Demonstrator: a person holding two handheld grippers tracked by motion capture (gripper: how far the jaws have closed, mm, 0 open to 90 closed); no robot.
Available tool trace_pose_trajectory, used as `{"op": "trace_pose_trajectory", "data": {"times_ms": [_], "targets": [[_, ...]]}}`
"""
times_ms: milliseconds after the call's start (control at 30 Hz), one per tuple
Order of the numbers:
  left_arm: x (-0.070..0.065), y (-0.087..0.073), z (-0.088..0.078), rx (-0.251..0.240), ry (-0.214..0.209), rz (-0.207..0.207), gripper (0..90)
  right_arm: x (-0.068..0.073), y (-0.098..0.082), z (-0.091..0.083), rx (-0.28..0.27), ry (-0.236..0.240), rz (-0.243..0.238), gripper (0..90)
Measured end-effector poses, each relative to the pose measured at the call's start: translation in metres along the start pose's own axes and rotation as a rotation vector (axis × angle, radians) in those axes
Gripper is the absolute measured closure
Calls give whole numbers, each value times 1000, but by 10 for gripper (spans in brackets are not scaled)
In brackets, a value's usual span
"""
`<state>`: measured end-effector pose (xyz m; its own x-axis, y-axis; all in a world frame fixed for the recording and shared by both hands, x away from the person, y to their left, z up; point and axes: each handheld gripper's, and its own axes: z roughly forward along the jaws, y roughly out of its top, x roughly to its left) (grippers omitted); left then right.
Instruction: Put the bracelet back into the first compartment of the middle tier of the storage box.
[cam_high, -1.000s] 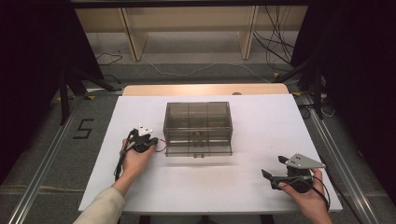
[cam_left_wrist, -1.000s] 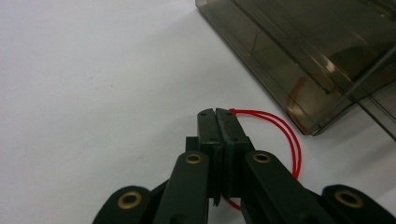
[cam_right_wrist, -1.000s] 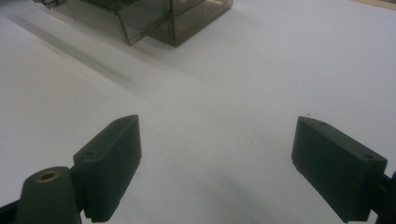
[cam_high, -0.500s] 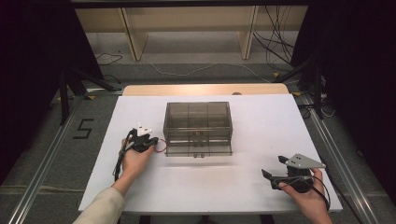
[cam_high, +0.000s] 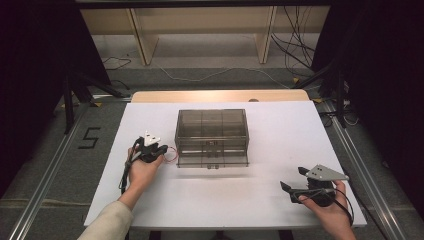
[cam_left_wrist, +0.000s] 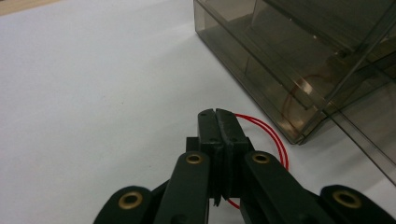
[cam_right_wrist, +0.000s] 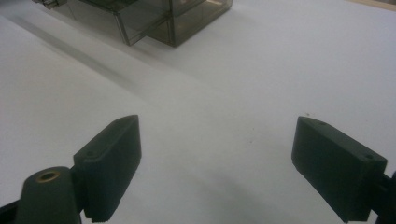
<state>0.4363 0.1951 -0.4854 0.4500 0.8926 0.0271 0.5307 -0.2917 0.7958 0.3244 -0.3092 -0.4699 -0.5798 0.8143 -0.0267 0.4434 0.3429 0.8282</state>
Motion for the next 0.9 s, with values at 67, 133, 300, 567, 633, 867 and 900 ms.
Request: {"op": "trace_pose_trajectory", "data": {"times_ms": [67, 133, 300, 567, 633, 867, 900], "targets": [[-1, 1, -2, -6, 1, 5, 897, 0, 0, 0, 0, 0, 0, 167], [-1, 1, -4, -11, 1, 8, 898, 0, 0, 0, 0, 0, 0, 167], [-2, 2, -8, -21, -2, 6, 897, 0, 0, 0, -2, 1, -1, 167], [-2, 3, -13, -30, -2, 5, 897, 0, 0, 0, 0, 1, -1, 167], [-2, 3, -15, -32, -2, 5, 897, 0, 0, 0, 0, 3, -6, 167], [-3, 4, -20, -47, 1, 10, 897, 0, 0, 0, -1, 1, 0, 167], [-3, 4, -21, -49, 2, 11, 898, 0, 0, 0, -4, 4, 0, 167]]}}
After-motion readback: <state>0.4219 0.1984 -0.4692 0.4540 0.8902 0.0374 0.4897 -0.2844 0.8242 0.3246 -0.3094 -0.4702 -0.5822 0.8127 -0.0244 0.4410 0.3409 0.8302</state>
